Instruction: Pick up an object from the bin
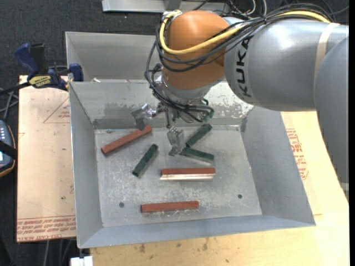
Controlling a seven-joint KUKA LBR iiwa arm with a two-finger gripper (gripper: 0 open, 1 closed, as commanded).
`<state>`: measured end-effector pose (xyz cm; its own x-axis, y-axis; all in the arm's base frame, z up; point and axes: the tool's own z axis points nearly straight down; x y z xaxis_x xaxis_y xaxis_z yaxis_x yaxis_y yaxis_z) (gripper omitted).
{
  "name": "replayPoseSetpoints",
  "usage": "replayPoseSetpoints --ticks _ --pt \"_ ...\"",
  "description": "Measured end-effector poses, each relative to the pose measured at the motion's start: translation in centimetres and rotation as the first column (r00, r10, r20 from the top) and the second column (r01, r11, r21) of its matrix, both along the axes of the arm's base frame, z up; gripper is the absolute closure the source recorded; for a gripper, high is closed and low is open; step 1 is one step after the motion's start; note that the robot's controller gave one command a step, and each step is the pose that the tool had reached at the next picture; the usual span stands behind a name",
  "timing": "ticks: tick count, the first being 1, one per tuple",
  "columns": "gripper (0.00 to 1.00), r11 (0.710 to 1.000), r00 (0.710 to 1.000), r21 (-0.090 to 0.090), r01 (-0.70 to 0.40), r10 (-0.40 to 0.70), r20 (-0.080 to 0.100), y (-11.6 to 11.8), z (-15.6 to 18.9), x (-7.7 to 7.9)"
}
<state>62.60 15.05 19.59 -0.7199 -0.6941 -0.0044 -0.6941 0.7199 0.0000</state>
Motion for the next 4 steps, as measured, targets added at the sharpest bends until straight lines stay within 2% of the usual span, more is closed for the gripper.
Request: replayPoseSetpoints --ticks 1,2,3,4 --pt "0.0 1.0 1.0 0.0 0.001 -0.001 0.0 0.0 0.0 0.0" --pt "0.0 0.998 0.998 0.0 -0.07 0.07 0.005 -0.3 -4.0 -0.6" --pt "0.0 0.956 0.956 -0.001 -0.295 0.295 -0.002 -2.4 -8.1 -2.3" --pt "1.0 0.857 0.857 0.0 -0.515 0.515 0.002 3.0 -12.5 2.3"
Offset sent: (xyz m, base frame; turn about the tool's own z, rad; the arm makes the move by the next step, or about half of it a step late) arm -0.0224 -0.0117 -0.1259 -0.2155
